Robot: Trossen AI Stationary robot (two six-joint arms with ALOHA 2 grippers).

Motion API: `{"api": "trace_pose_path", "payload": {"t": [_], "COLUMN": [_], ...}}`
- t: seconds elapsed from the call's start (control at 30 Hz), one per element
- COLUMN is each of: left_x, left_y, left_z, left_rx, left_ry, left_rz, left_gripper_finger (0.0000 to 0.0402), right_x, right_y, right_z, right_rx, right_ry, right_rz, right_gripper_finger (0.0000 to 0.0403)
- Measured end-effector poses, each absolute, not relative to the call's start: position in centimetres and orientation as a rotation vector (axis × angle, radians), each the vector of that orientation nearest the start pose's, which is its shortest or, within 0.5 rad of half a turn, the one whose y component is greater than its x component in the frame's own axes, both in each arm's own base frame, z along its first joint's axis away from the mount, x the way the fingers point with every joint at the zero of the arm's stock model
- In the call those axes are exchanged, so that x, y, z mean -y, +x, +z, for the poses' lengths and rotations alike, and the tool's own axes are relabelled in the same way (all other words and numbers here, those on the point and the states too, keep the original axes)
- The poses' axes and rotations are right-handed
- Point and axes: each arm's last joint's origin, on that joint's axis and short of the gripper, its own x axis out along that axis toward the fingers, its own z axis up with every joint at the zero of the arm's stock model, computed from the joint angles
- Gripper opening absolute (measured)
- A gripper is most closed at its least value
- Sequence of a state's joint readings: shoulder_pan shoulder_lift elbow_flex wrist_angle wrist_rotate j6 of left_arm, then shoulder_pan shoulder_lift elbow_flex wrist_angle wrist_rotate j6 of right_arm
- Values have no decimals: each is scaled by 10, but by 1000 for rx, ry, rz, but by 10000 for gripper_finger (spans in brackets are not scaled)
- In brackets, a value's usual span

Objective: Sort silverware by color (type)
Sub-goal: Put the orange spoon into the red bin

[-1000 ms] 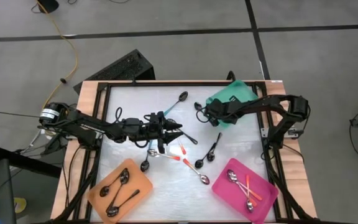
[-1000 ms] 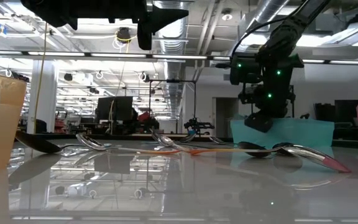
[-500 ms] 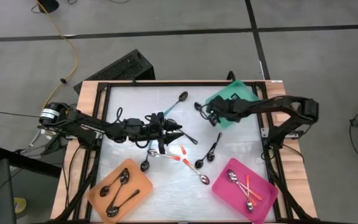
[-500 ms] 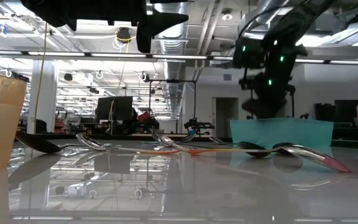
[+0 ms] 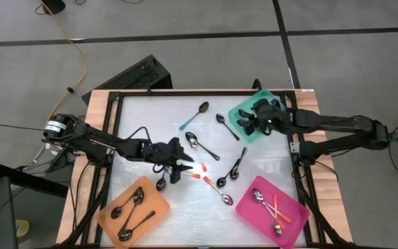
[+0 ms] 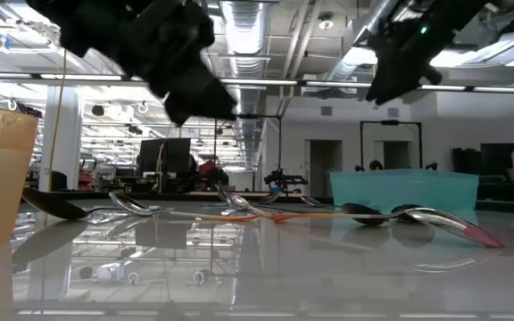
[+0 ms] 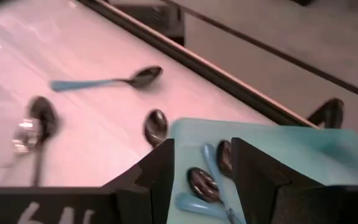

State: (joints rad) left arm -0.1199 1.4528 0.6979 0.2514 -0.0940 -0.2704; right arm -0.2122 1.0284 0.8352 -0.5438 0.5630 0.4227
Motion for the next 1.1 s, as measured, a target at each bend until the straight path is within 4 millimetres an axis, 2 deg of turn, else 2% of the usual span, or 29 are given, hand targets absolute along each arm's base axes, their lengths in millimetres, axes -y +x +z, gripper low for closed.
{"api": "trace_pose_path", "payload": {"t": [0.2, 0.33, 0.43, 0.73, 1.1], "left_x": [54, 67, 71, 58, 45], "left_y": [279, 272, 269, 270, 265], "left_z": [181, 175, 173, 171, 157], "left_rx": [-672, -740, -747, -775, -826], "left_ry": [-134, -29, 13, 61, 56], "left_rz": [-24, -21, 25, 35, 6], "left_gripper_finger": [170, 170, 170, 170, 170], "right_x": [41, 35, 33, 33, 34], "right_y": [186, 188, 192, 202, 208], "right_z": [293, 293, 290, 281, 278], "right_rx": [-499, -501, -513, -560, -559], "right_ry": [262, 259, 252, 237, 237], "right_rz": [-804, -776, -764, -769, -770], "right_gripper_finger": [166, 166, 166, 166, 166]}}
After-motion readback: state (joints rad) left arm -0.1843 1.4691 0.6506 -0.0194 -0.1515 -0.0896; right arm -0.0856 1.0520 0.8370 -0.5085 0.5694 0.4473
